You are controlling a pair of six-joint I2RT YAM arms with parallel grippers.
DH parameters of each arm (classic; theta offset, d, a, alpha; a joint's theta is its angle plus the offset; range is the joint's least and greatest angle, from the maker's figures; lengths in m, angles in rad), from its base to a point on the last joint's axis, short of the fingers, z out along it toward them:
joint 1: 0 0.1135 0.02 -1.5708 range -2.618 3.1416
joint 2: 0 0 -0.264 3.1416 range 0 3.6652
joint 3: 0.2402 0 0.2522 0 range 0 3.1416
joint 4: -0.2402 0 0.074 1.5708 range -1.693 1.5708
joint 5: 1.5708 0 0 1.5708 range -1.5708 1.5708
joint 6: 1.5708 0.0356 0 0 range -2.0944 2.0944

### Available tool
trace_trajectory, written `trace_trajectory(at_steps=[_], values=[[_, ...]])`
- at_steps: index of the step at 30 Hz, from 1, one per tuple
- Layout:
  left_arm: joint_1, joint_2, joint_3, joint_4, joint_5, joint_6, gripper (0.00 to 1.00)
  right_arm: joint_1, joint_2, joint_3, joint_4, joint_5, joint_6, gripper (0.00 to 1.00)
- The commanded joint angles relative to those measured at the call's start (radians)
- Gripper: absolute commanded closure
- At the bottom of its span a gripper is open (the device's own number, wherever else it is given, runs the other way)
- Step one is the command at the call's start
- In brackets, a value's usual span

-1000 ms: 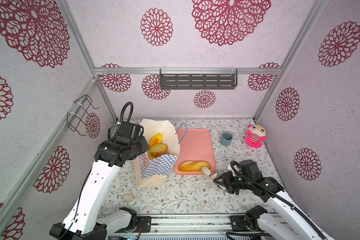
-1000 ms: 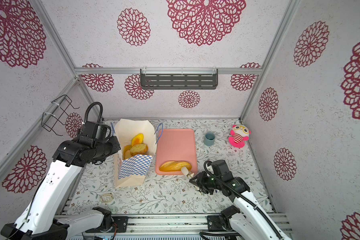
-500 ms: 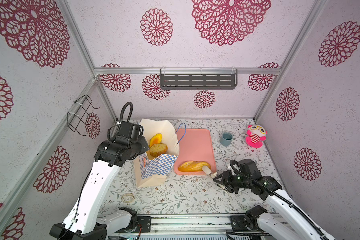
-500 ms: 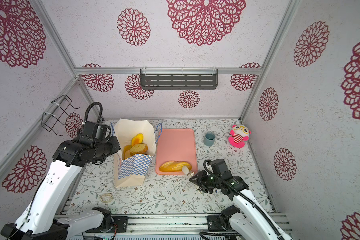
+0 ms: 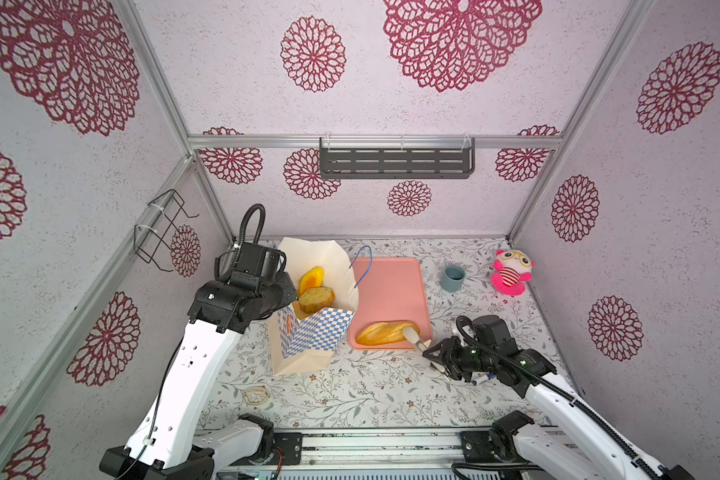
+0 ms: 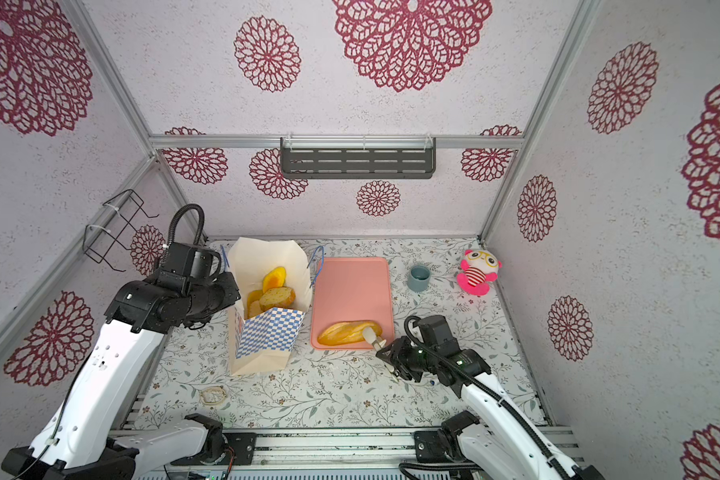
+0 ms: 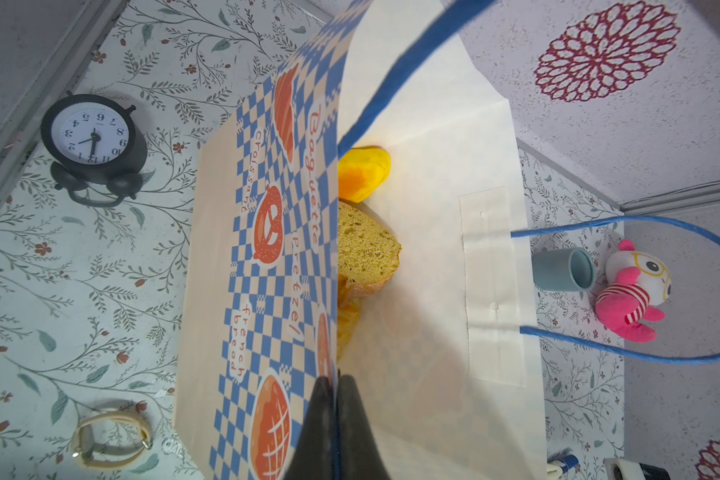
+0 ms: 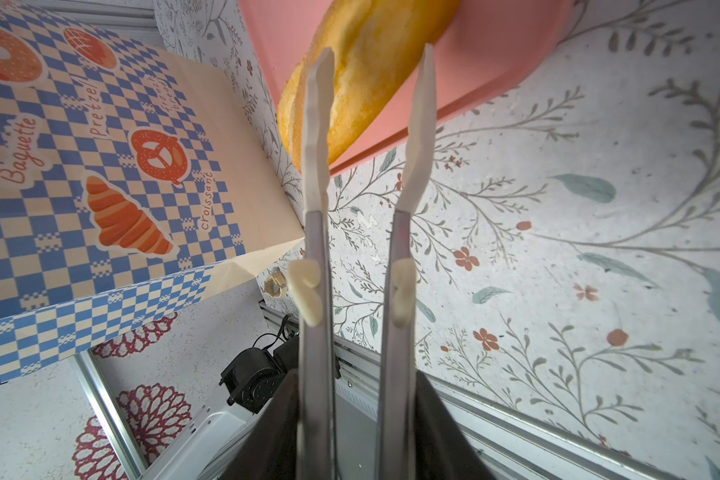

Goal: Place the fake bread into the paper bag
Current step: 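Lower the tongs around the baguette end and pinch it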

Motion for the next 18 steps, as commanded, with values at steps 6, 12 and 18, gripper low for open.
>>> trace_trajectory(at_steps=[6,12,18], values=[[0.019,-0.014,0.0,0.047,-0.001,0.013,1.0,-0.005,-0.063,0.026,-0.046,-0.018,0.008,0.6],[0.023,-0.01,0.0,0.053,0.006,0.012,1.0,-0.005,-0.057,0.015,-0.019,-0.01,0.019,0.6],[0.023,-0.011,-0.002,0.053,0.008,0.009,1.0,-0.006,-0.019,0.003,0.056,-0.005,0.035,0.6]])
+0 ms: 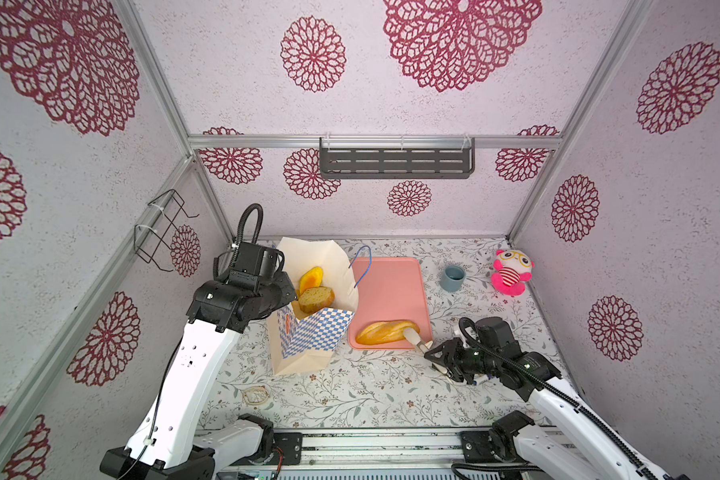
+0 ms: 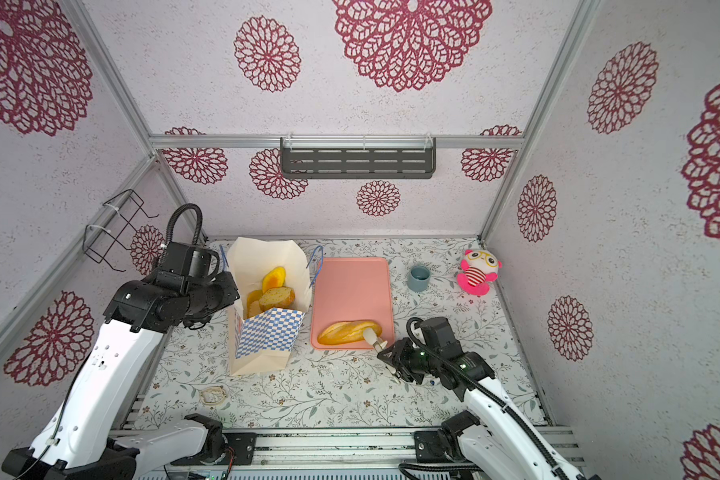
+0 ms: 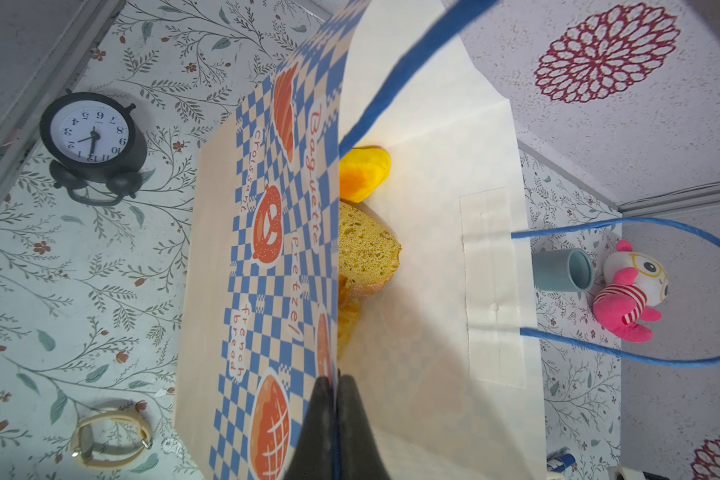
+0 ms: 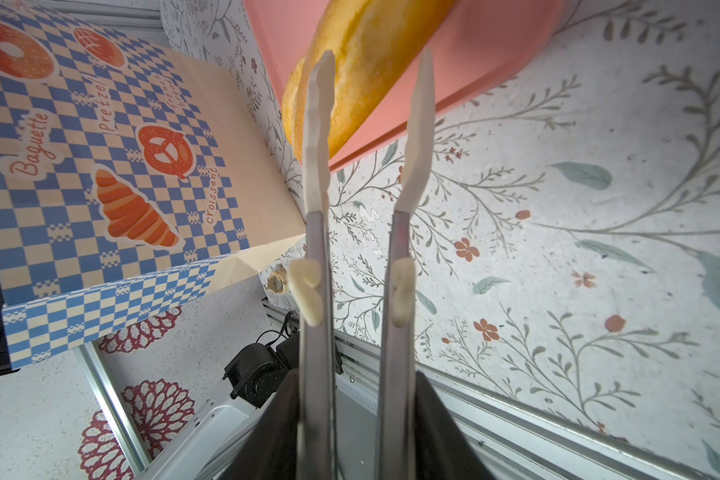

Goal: Place the fake bread into the paper bag
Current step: 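Lower the tongs around the baguette end and pinch it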

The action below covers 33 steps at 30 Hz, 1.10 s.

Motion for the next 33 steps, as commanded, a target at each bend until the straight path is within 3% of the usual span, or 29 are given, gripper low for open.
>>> trace_trajectory(at_steps=[1,24,28,33], values=[[0.009,-0.011,-0.002,0.053,-0.006,0.004,1.0,-0.005,0.016,0.001,0.091,-0.006,0.028,0.6],[0.012,0.005,0.007,0.054,-0.006,0.006,1.0,-0.006,0.135,-0.041,0.273,0.006,0.056,0.63],[0.012,0.01,0.01,0.055,-0.003,0.007,1.0,-0.006,0.175,-0.034,0.319,0.017,0.055,0.7],[0.015,0.014,0.015,0.054,-0.005,0.01,1.0,-0.013,0.22,-0.008,0.349,0.032,0.032,0.9]])
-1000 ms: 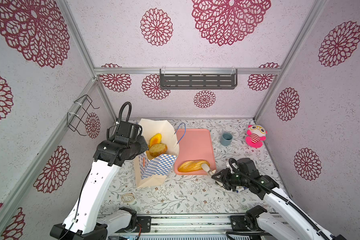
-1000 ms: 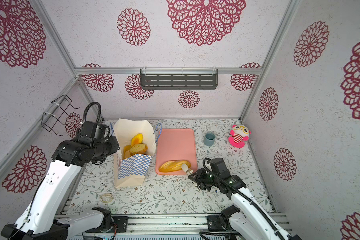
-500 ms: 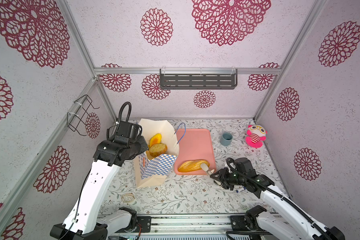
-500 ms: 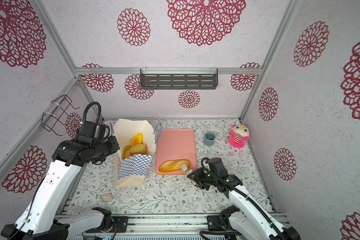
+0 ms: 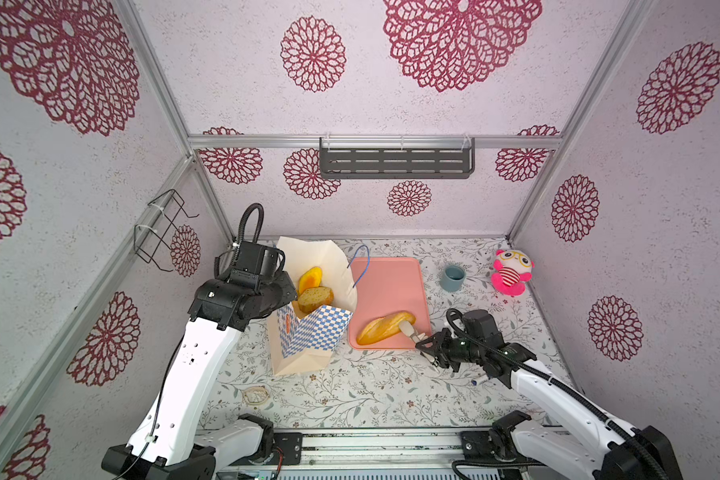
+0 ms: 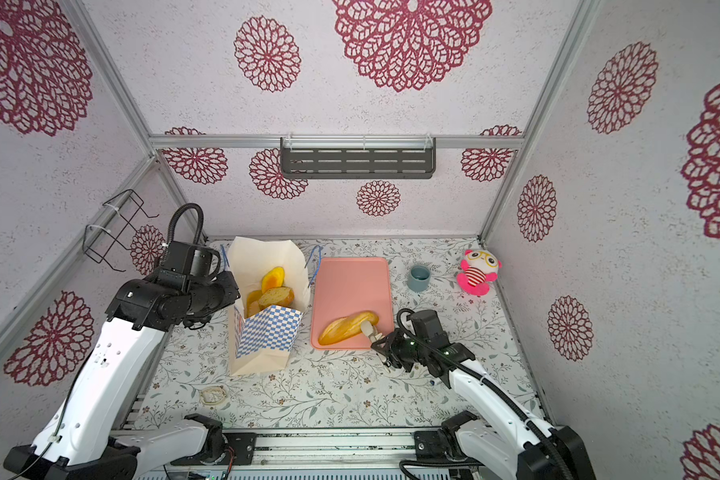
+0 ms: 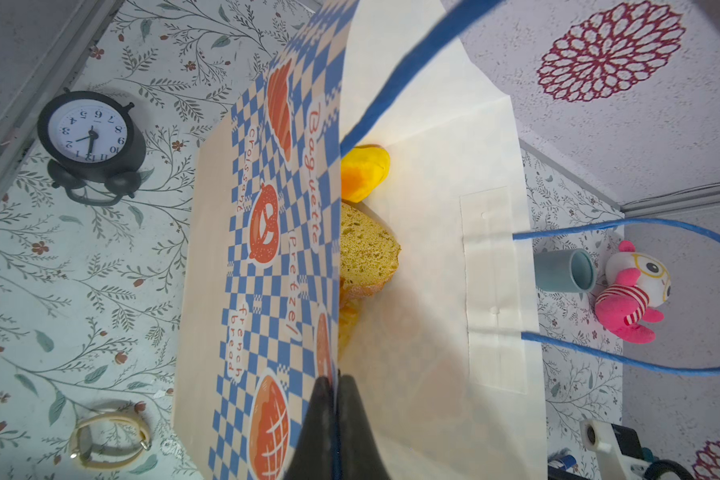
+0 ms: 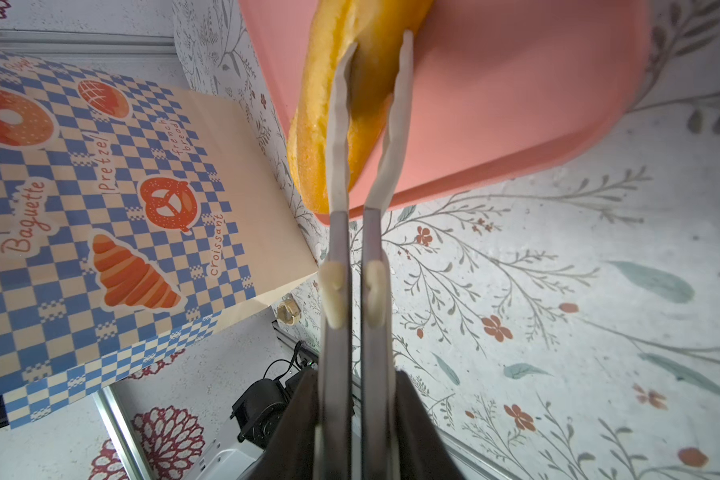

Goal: Place the fake bread into the paper bag
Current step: 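Lower the tongs around the baguette end and pinch it, then lift the baguette with the tongs and swing it over the bag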

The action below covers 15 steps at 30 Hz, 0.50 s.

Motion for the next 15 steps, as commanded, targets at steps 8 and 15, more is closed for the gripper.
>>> trace_trajectory(at_steps=[8,15], values=[[0.017,0.004,0.018,0.048,-0.008,0.011,1.0,-0.023,0.034,0.169,0.006,0.056,-0.11,1.0],[0.022,0.008,0.019,0.051,-0.006,0.015,1.0,-0.027,0.025,0.354,-0.142,0.117,-0.266,1.0]])
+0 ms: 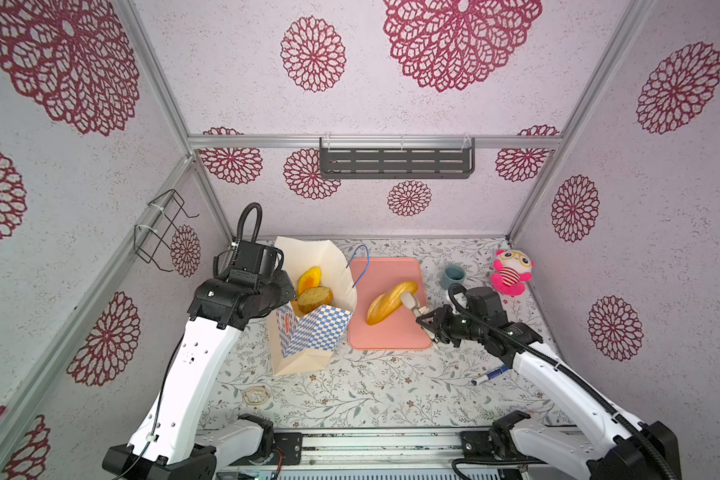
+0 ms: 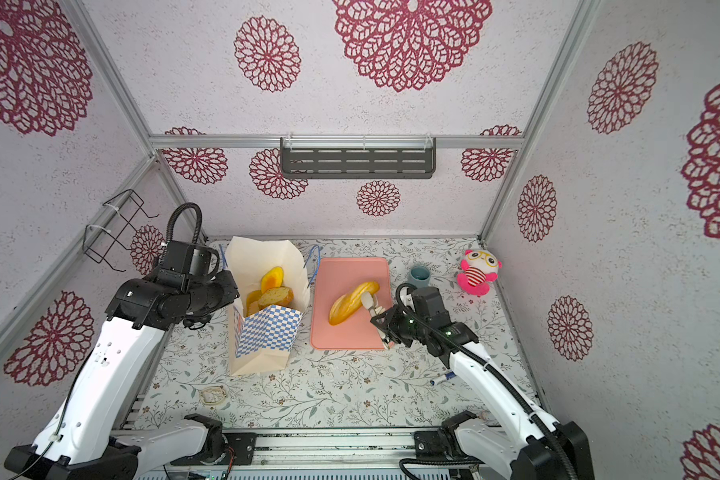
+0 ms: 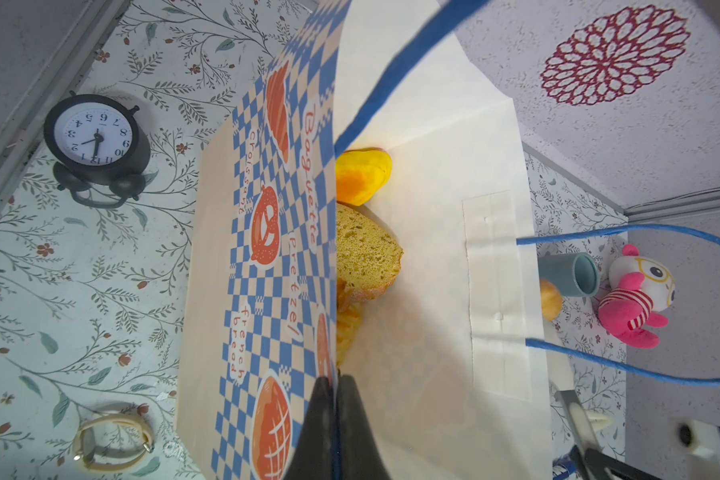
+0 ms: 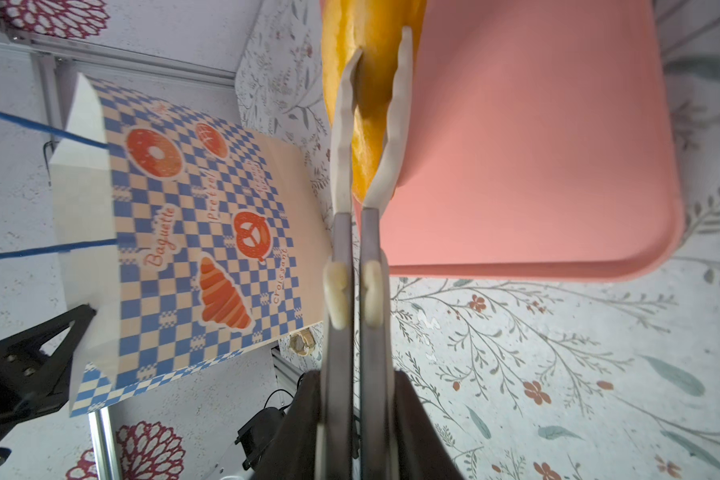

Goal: Place the fake bread into the paper bag
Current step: 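Lift the baguette with the tongs and swing it over the bag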

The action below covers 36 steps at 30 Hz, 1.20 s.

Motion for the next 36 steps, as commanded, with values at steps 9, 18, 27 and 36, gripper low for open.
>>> trace_trajectory(at_steps=[9,18,27,36], values=[[0.011,0.012,0.019,0.053,-0.004,0.011,1.0,-0.006,-0.041,0.242,-0.143,0.077,-0.22,1.0],[0.011,0.016,0.019,0.049,-0.001,0.017,1.0,-0.006,-0.04,0.425,-0.14,0.113,-0.301,1.0],[0.011,0.03,0.022,0.054,0.011,0.018,1.0,-0.006,0.116,0.763,-0.121,0.086,-0.36,1.0],[0.012,0.023,0.025,0.04,0.001,0.014,1.0,0.099,0.249,0.909,-0.03,-0.053,-0.301,1.0]])
